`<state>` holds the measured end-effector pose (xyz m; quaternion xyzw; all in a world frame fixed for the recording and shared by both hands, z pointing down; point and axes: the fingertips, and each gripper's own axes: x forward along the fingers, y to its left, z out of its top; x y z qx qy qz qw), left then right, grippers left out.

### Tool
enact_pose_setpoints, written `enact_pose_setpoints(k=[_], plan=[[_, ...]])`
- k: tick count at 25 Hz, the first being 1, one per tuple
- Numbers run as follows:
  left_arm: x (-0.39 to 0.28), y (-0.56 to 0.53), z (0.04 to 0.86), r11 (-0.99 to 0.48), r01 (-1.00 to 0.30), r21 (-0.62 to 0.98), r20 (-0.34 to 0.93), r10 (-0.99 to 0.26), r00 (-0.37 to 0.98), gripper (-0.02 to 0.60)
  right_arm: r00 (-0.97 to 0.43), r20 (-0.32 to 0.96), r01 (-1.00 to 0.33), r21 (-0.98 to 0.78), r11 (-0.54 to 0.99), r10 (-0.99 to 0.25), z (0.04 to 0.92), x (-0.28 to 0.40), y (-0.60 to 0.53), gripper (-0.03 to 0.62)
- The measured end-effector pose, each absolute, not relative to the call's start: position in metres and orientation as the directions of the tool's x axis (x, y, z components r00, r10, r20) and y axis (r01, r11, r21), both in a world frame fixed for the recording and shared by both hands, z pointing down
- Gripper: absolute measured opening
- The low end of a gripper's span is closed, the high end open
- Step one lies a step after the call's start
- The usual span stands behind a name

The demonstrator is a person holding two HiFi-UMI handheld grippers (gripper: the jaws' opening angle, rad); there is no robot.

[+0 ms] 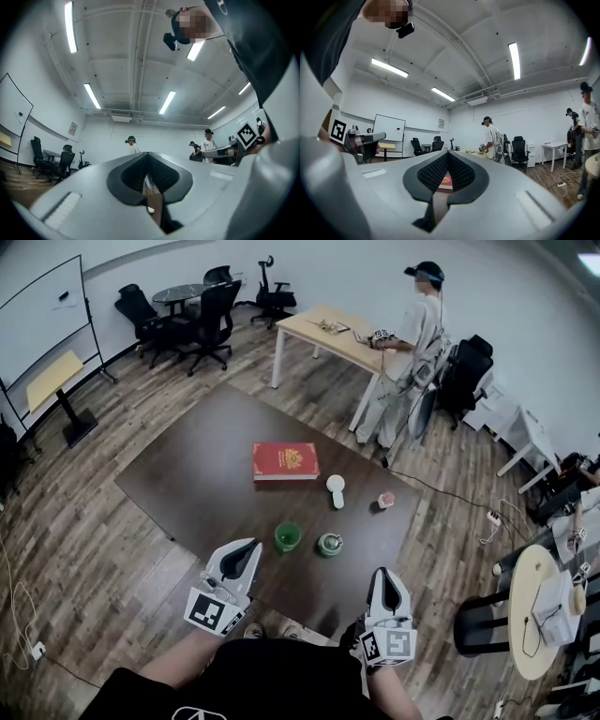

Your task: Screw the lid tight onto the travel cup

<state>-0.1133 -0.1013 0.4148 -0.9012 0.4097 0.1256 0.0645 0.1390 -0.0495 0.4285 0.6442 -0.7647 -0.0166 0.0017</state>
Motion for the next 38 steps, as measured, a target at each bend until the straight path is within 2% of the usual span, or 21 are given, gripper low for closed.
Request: enact_pose_setpoints(k=[9,10,11,12,20,21,22,31,38], plan=[[-0.085,-0.119,0.412,-0.649,-0.761,-0.019,-0.28,-0.727,0.627,0.0,-0.221,-0.012,-0.975,0.009,0.221,-0.975,0.429,0.163,-0.08,0.009],[-0.079,-0.119,0.409,-0.664,-0.747,-0.023,-0.294,-0.71,0.64,0.02,-0.218,-0.011,-0.976,0.004,0.218,-0.976,0.43,0.166,-0.082,0.009],[-0.073,-0.12,0.408,-0.678,-0.735,-0.029,-0.306,-0.694,0.652,0.321,-0.216,-0.008,-0.976,0.001,0.216,-0.976,0.431,0.169,-0.082,0.009],[-0.067,-0.121,0.407,-0.686,-0.727,-0.034,-0.311,-0.684,0.66,0.583,-0.216,-0.003,-0.976,-0.002,0.216,-0.976,0.432,0.171,-0.083,0.009],[-0.055,-0.131,0.414,-0.691,-0.721,-0.047,-0.294,-0.681,0.671,0.584,-0.26,-0.001,-0.965,0.041,0.26,-0.966,0.438,0.167,-0.09,0.009],[-0.054,-0.131,0.417,-0.69,-0.722,-0.052,-0.285,-0.682,0.673,0.584,-0.27,-0.01,-0.961,0.062,0.269,-0.963,0.435,0.165,-0.094,0.17],[-0.052,-0.132,0.421,-0.689,-0.723,-0.055,-0.268,-0.687,0.675,0.584,-0.284,-0.012,-0.956,0.076,0.282,-0.959,0.431,0.162,-0.099,0.598],[-0.04,-0.141,0.462,-0.695,-0.719,-0.021,-0.124,-0.711,0.692,0.584,-0.295,0.016,-0.946,0.136,0.294,-0.955,0.427,0.171,-0.126,0.6],[-0.031,-0.183,0.555,-0.704,-0.71,-0.026,-0.002,-0.71,0.704,0.584,-0.31,0.08,-0.937,0.144,0.319,-0.947,0.444,0.173,-0.144,0.6]])
